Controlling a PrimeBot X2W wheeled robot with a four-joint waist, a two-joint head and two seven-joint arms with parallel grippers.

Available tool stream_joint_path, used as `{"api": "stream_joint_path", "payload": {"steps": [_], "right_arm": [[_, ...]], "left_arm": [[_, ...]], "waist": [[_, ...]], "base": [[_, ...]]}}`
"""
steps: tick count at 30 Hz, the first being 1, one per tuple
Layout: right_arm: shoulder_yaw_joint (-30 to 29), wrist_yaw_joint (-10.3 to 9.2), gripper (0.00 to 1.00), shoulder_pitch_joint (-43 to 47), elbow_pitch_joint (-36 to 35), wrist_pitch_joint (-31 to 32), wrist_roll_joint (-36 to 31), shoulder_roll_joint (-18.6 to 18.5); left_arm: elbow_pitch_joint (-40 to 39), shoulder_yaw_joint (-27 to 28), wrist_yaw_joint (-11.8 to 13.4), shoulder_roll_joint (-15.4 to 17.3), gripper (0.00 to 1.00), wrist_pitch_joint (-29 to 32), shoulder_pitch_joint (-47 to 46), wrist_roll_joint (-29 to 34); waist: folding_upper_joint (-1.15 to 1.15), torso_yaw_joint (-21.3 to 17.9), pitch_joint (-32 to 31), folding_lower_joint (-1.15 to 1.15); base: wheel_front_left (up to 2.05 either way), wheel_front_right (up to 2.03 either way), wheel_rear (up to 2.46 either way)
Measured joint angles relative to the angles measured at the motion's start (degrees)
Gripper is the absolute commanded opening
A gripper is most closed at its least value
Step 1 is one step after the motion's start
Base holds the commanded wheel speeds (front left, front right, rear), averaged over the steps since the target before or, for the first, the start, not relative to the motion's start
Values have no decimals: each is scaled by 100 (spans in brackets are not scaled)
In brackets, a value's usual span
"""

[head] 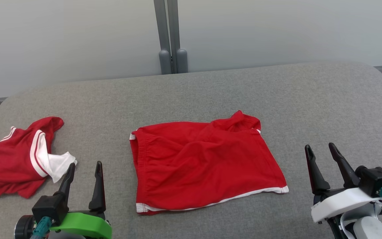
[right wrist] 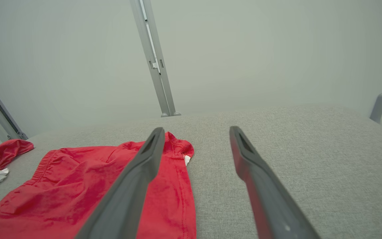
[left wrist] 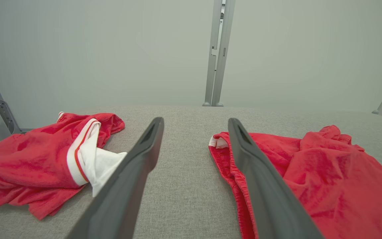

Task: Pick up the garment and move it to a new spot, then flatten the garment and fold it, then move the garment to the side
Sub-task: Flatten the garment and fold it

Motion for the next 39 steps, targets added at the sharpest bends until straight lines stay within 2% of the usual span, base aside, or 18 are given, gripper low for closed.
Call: {"api": "stream_joint_path", "payload": {"steps": [10,14,17,23,32,39], "right_arm": [[56,0,100,-2,115,0,82,-113],[171,0,100,-8,364,279,236,-187],[352,0,100,-32,545,711,399,-270],[722,0,100,-135,976,1870,953,-366],[862,0,100,-689,1438,2506,1302,-334],[1088,0,100,-923,1661,2685,1508,-308]], "left_arm": [[188,132,-236,-127,100,0,0,107],[241,36,-535,-164,100,7,5,-13],[286,-141,-713,-142,100,263,28,-160],[298,-533,-845,79,100,1374,69,-461],[288,-1156,-915,266,100,2171,-104,-850],[482,-1637,-922,346,100,2268,-449,-1083]], "waist": [[0,40,-36,0],[0,68,-22,0],[0,105,13,0],[0,196,106,0],[0,253,411,0],[0,286,670,0]], "base": [[0,0,0],[0,0,0],[0,0,0],[0,0,0],[0,0,0],[0,0,0]]}}
